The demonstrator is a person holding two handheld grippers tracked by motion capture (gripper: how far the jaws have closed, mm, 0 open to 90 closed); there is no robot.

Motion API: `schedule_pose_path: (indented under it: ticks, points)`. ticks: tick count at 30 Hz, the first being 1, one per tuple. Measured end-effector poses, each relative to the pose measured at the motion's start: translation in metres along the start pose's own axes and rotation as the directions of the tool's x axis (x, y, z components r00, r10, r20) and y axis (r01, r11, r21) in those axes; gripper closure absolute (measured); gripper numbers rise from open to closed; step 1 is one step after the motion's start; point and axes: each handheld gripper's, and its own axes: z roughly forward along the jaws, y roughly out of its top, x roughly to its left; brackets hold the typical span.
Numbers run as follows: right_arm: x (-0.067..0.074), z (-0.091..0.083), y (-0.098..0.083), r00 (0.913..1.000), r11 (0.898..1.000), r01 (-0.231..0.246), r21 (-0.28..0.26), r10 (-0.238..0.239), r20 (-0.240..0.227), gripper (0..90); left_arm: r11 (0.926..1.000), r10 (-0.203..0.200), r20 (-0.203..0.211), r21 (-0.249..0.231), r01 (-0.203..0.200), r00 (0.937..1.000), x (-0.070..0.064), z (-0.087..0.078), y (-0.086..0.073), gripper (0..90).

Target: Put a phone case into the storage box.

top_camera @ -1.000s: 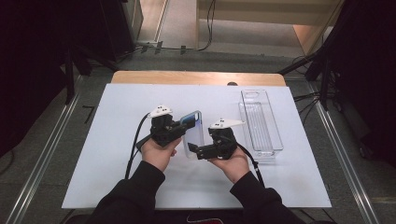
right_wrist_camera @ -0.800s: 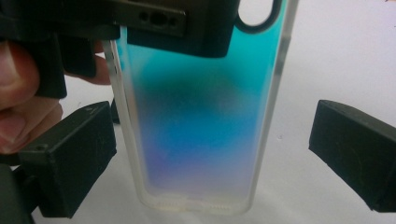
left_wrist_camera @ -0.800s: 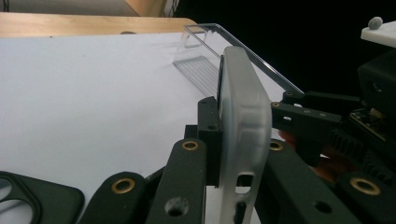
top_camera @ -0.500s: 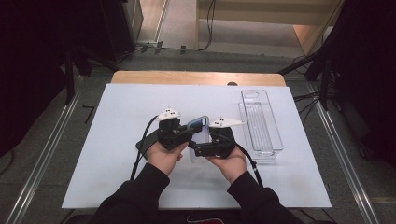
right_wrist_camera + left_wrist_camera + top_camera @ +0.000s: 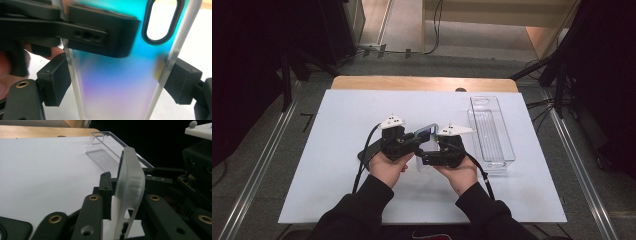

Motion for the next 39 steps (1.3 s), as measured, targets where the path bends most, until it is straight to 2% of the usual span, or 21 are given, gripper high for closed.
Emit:
schedule_pose_path:
  ticks: [6, 8, 9, 12, 14, 15, 16, 18, 20, 21, 22, 26, 29, 32, 39]
  points:
    - [-0.010, 0.001, -0.001, 0.9993, 1.000, 0.001, 0.016, -0.001, 0.038, 15.5, 0.9983, -0.042, 0.039, 0.041, 0.041, 0.9984, 0.006, -0.005, 0.006, 57.3]
    - [-0.011, 0.001, -0.001, 0.9990, 1.000, -0.003, 0.019, 0.003, 0.045, 15.5, 0.9980, -0.047, 0.047, 0.045, 0.044, 0.9978, 0.006, -0.005, 0.006, 51.9]
    - [-0.014, 0.002, -0.002, 0.9984, 1.000, -0.008, 0.024, 0.007, 0.055, 15.5, 0.9964, -0.052, 0.064, 0.071, 0.048, 0.9966, 0.008, -0.006, 0.007, 49.5]
    - [-0.020, 0.001, -0.003, 0.9976, 0.999, -0.016, 0.030, 0.014, 0.067, 15.5, 0.9964, -0.051, 0.075, 0.072, 0.046, 0.9959, 0.011, -0.009, 0.008, 41.5]
    - [-0.023, 0.000, -0.002, 0.9973, 0.999, -0.023, 0.028, 0.021, 0.071, 15.5, 0.9947, -0.064, 0.084, 0.086, 0.057, 0.9944, 0.013, -0.013, 0.010, 38.1]
    - [-0.025, -0.001, -0.002, 0.9970, 0.999, -0.029, 0.028, 0.027, 0.073, 15.5, 0.9928, -0.062, 0.090, 0.107, 0.053, 0.9940, 0.015, -0.016, 0.010, 36.9]
    - [-0.025, -0.001, -0.002, 0.9970, 0.999, -0.029, 0.028, 0.027, 0.073, 15.5, 0.9928, -0.062, 0.090, 0.107, 0.053, 0.9940, 0.015, -0.016, 0.010, 36.0]
    - [-0.028, -0.003, -0.002, 0.9967, 0.999, -0.024, 0.030, 0.022, 0.078, 15.5, 0.9897, -0.044, 0.094, 0.140, 0.031, 0.9946, 0.019, -0.021, 0.008, 34.7]
    - [-0.029, -0.004, -0.001, 0.9969, 0.999, -0.029, 0.030, 0.026, 0.075, 15.5, 0.9883, -0.039, 0.094, 0.151, 0.024, 0.9948, 0.020, -0.022, 0.007, 34.4]
    - [-0.030, -0.005, -0.001, 0.9968, 0.999, -0.030, 0.030, 0.027, 0.076, 15.5, 0.9859, -0.037, 0.095, 0.166, 0.021, 0.9948, 0.021, -0.022, 0.007, 33.6]
    - [-0.031, -0.006, -0.001, 0.9970, 0.999, -0.027, 0.033, 0.025, 0.073, 15.5, 0.9784, -0.023, 0.107, 0.207, 0.001, 0.9940, 0.023, -0.024, 0.005, 33.5]
    - [-0.033, -0.007, 0.000, 0.9974, 0.999, -0.019, 0.034, 0.017, 0.071, 15.5, 0.9741, -0.006, 0.117, 0.225, -0.021, 0.9931, 0.025, -0.027, 0.002, 31.5]
    - [-0.034, -0.009, 0.001, 0.9978, 0.999, -0.011, 0.035, 0.009, 0.066, 15.5, 0.9737, -0.027, 0.134, 0.228, -0.004, 0.9906, 0.028, -0.029, -0.002, 31.3]
    - [-0.033, -0.010, 0.002, 0.9984, 0.999, -0.002, 0.041, 0.000, 0.056, 15.5, 0.9650, -0.006, 0.136, 0.261, -0.030, 0.9908, 0.031, -0.029, -0.006, 31.3]
    - [-0.035, -0.016, 0.007, 0.9995, 0.999, 0.010, 0.045, -0.011, 0.031, 15.5, 0.9426, 0.040, 0.107, 0.326, -0.073, 0.9935, 0.036, -0.035, -0.019, 31.3]
